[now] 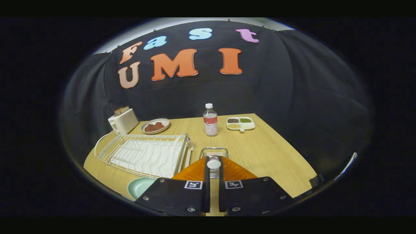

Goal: Take the plate from the dish rack, then take the spoon from the basket and place it into the plate.

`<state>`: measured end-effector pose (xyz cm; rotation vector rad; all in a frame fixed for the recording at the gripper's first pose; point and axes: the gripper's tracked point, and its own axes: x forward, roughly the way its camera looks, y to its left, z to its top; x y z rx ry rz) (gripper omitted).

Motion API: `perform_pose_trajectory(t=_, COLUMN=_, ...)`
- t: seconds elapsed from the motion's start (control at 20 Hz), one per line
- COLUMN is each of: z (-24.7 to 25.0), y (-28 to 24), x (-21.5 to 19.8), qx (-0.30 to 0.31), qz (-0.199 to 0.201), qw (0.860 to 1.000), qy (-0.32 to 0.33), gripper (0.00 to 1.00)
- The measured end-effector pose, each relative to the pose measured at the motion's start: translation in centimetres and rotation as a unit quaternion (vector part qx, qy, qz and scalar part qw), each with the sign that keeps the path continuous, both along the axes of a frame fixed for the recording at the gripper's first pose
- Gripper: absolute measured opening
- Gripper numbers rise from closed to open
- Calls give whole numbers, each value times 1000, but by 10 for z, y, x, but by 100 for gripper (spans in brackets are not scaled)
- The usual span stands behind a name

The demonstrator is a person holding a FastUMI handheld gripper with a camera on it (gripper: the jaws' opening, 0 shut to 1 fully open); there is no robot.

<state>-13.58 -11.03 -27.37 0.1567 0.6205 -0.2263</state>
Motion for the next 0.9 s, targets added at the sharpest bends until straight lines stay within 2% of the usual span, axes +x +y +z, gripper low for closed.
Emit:
perform_pose_trajectory(t=0.2, z=22, y=14, x=-17, qx=3, qz=21, qw=1000, qy=-9, gripper=11)
perform_pose_trajectory(t=0.35, z=25, y=27, x=-33, qx=9, qz=47, qw=999, qy=-1, gripper=11)
perform_pose_trajectory(t=0.6, z=27, y=46, x=-66, qx=22, qz=69, qw=997, qy=17, gripper=11)
perform_pose_trajectory(t=0.9, z=0, y=75, x=-93, qx=64, qz=102, qw=991, qy=63, gripper=11)
